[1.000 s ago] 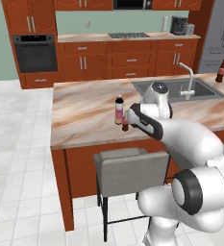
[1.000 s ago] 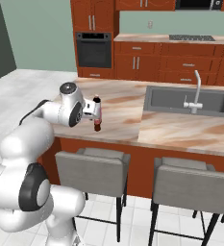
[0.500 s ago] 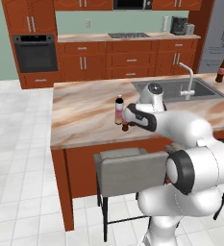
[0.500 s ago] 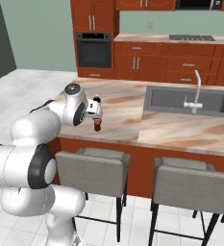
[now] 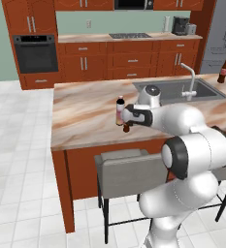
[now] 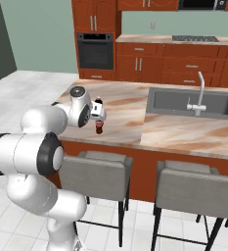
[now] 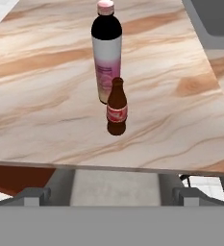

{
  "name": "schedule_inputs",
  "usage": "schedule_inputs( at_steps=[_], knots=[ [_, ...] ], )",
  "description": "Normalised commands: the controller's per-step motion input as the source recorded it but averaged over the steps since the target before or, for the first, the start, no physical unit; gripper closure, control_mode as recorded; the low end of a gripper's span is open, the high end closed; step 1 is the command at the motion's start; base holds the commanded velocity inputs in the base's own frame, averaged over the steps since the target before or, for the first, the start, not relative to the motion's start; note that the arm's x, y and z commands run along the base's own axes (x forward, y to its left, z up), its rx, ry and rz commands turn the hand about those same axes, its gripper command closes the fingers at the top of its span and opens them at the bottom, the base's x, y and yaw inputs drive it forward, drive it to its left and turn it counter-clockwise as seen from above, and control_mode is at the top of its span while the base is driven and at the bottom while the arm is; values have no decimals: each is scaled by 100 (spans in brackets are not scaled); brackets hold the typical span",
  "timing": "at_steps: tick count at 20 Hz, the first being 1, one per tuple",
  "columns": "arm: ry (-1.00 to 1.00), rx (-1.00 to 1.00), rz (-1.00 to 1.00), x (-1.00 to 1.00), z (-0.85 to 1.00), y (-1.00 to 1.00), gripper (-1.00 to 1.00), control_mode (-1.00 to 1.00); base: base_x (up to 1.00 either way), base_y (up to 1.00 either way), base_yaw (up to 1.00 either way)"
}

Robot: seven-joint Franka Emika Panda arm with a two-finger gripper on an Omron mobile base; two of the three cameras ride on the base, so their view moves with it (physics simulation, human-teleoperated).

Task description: Place the large bottle from the dining counter next to the other large bottle outside the sink, and place the small bottle from the dining counter next to the other small bottle inside the sink.

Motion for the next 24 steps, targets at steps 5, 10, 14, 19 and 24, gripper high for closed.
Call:
schedule_inputs(
  at_steps=[5, 10, 14, 19, 24],
  knots=[
    [0, 0, 0, 30, -22, 0, -100, -100, 0, 0, 0],
    [0, 0, 0, 30, -15, 0, -100, -100, 0, 0, 0],
    [0, 0, 0, 28, -8, 0, -100, -100, 0, 0, 0],
    [0, 0, 0, 33, -13, 0, -100, -100, 0, 0, 0],
    [0, 0, 0, 29, -18, 0, -100, -100, 0, 0, 0]
  ],
)
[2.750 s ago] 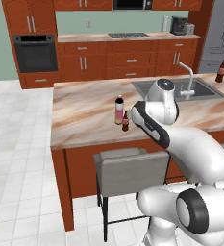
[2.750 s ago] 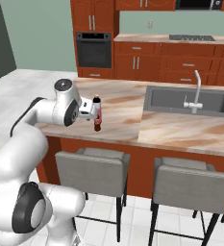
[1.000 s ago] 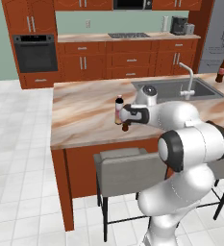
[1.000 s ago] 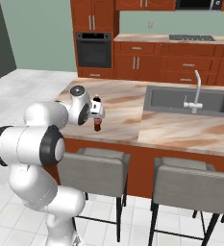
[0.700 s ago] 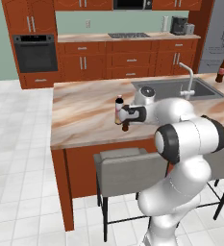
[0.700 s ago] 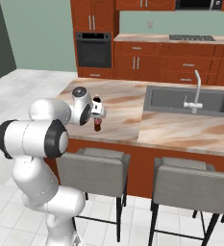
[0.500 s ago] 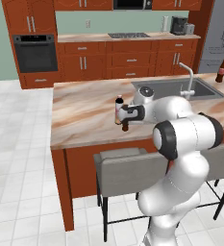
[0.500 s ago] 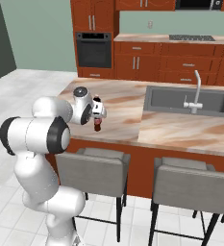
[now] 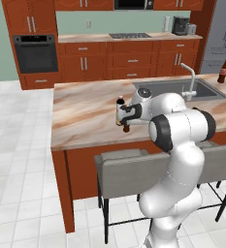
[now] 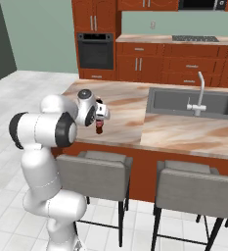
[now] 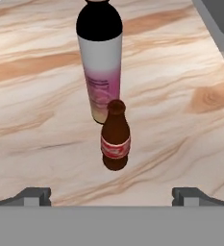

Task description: Place the large bottle from the dining counter next to the other large bottle outside the sink, and place the small bottle from the dining counter next to the other small bottle inside the sink.

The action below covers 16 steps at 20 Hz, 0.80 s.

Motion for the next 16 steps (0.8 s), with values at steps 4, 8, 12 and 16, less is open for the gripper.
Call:
schedule_inputs(
  at_steps=[4, 8, 12, 16],
  knots=[
    [0, 0, 0, 28, -19, 0, -100, -100, 0, 0, 0],
    [0, 0, 0, 29, -15, 0, -100, -100, 0, 0, 0],
    [0, 0, 0, 27, -11, 0, -100, -100, 0, 0, 0],
    [0, 0, 0, 24, -7, 0, -100, -100, 0, 0, 0]
  ],
)
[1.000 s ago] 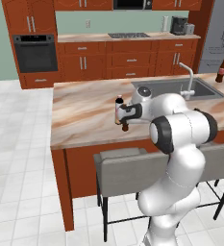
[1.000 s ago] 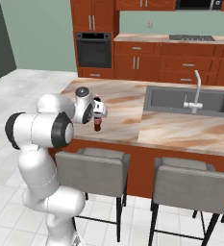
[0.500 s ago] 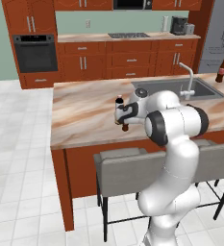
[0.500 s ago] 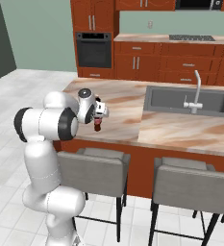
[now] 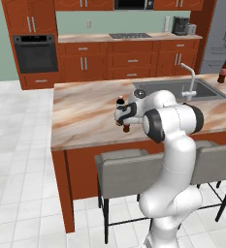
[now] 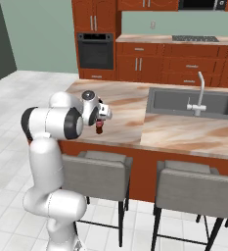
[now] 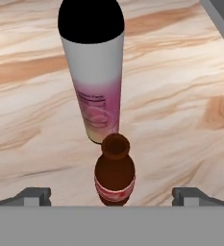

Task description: Place the large bottle from the dining counter next to the other large bottle outside the sink, and place the small bottle from the dining counter next to the other small bottle inside the sink.

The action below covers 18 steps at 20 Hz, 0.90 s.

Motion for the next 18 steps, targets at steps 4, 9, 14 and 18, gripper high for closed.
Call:
schedule_inputs(
  at_steps=[4, 9, 14, 18],
  knots=[
    [0, 0, 0, 21, -9, 0, -100, -100, 0, 0, 0],
    [-1, 0, 0, 14, -9, 0, -100, -100, 0, 0, 0],
    [-1, 0, 0, 13, -10, 0, -100, -100, 0, 0, 0],
    [-2, 0, 0, 7, -9, 0, -100, -100, 0, 0, 0]
  ],
)
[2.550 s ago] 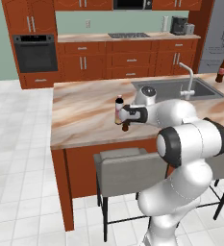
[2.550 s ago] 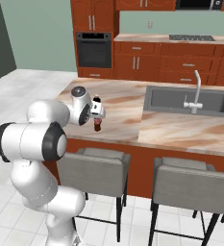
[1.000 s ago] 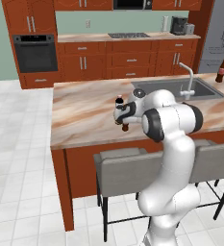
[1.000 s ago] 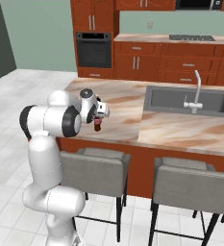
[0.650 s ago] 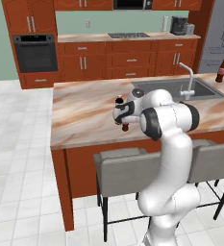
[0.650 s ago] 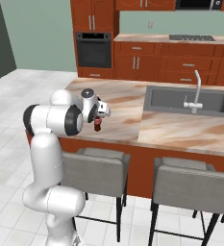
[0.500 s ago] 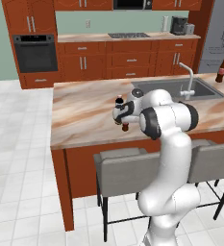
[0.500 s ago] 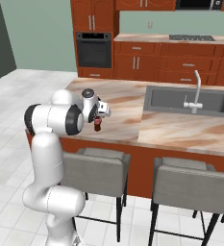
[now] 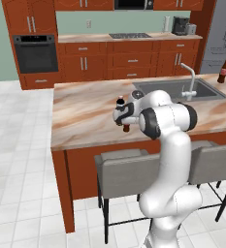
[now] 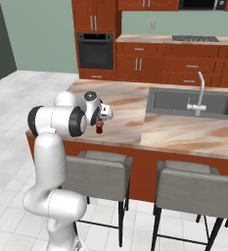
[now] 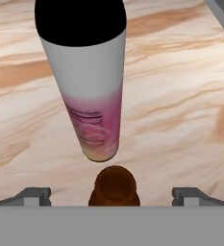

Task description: Place the large bottle from the dining counter next to the other large bottle outside the sink, and place the small bottle from the dining counter next to the other small bottle inside the sink.

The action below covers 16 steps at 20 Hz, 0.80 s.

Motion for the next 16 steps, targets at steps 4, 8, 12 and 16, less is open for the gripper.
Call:
schedule_inputs(
  at_steps=[4, 8, 12, 16],
  knots=[
    [0, 0, 0, 19, -9, 0, 100, -100, 0, 0, 0],
    [-5, 0, 0, 2, -1, 0, 100, -100, 0, 0, 0],
    [-8, 0, 0, 0, 0, 0, 100, -100, 0, 0, 0],
    [-10, 0, 0, -5, 3, 3, 100, -100, 0, 0, 0]
  ],
)
